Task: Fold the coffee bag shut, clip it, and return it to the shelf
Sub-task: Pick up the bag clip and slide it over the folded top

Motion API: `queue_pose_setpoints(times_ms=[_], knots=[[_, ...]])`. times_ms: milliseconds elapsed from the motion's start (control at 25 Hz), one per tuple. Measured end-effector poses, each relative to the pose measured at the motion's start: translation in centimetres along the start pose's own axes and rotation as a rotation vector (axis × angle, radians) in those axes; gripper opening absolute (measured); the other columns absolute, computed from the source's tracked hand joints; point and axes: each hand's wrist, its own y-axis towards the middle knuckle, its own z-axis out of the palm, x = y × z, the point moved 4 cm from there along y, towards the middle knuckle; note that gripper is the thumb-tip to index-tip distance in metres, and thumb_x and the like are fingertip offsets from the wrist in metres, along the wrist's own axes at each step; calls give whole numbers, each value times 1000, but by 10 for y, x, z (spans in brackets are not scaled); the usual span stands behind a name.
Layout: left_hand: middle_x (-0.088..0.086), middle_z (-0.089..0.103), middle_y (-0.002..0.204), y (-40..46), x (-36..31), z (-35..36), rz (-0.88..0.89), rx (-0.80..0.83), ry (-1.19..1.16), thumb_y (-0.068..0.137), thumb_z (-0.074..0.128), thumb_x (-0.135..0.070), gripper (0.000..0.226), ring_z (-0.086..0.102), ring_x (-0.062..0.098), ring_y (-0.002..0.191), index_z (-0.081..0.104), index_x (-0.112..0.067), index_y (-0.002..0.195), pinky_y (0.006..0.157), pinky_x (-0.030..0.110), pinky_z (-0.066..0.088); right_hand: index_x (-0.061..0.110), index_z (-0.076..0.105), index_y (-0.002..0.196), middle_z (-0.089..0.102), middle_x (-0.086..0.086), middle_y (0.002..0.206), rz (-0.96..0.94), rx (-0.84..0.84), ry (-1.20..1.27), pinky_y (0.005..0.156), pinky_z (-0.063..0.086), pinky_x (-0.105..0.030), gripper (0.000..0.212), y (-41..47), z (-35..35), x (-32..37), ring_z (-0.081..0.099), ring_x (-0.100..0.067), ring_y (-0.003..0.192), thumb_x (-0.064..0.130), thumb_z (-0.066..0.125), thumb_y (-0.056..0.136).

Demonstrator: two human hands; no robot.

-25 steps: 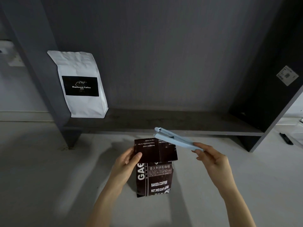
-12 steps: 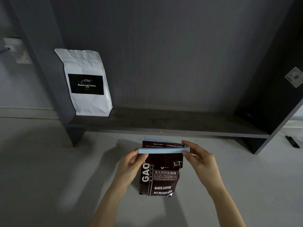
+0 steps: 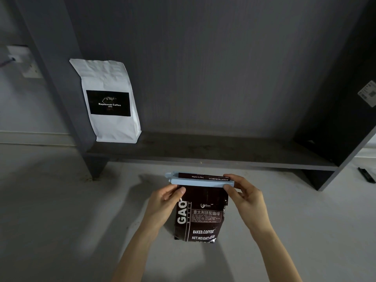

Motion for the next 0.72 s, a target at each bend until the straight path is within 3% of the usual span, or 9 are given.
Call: queue_pose_setpoints(times_ms=[120, 400, 480, 600, 720], knots=[[-26, 71, 71, 1, 0, 0, 1, 24, 18, 82, 58, -12, 21, 64, -10, 78, 65, -31, 89, 65, 1, 45, 39, 59, 83, 65, 9, 86, -14, 6, -63, 75, 50, -45, 32, 1, -1, 0, 60, -23, 77, 7, 58, 83], [-18, 65, 94, 0, -2, 0, -51, 50, 40, 83, 57, -18, 19, 62, -11, 83, 61, -30, 98, 75, 9, 46, 39, 58, 82, 65, 5, 88, -12, -7, -30, 77, 52, -42, 32, 2, 3, -5, 61, -33, 88, 8, 57, 84], [-18, 68, 97, -2, -5, 0, -47, 79, 30, 83, 56, -27, 17, 61, -8, 91, 60, -36, 97, 84, 17, 44, 39, 59, 82, 66, 1, 88, -7, -13, -3, 73, 53, -32, 32, 2, 3, -7, 62, -32, 87, 8, 57, 84], [-28, 70, 90, -4, -11, -2, 14, 18, 19, 84, 53, -38, 13, 59, -12, 92, 60, -40, 94, 82, 19, 41, 39, 59, 81, 65, -1, 88, 2, -16, 36, 64, 52, -15, 31, 2, 2, -9, 61, -24, 83, 8, 56, 84], [-33, 69, 85, -3, -11, -4, 16, -35, -13, 83, 52, -32, 13, 59, -14, 88, 62, -37, 89, 80, 20, 40, 39, 59, 82, 66, 0, 89, -3, -4, 25, 62, 51, -14, 30, 2, 2, -9, 60, -24, 82, 9, 56, 84]])
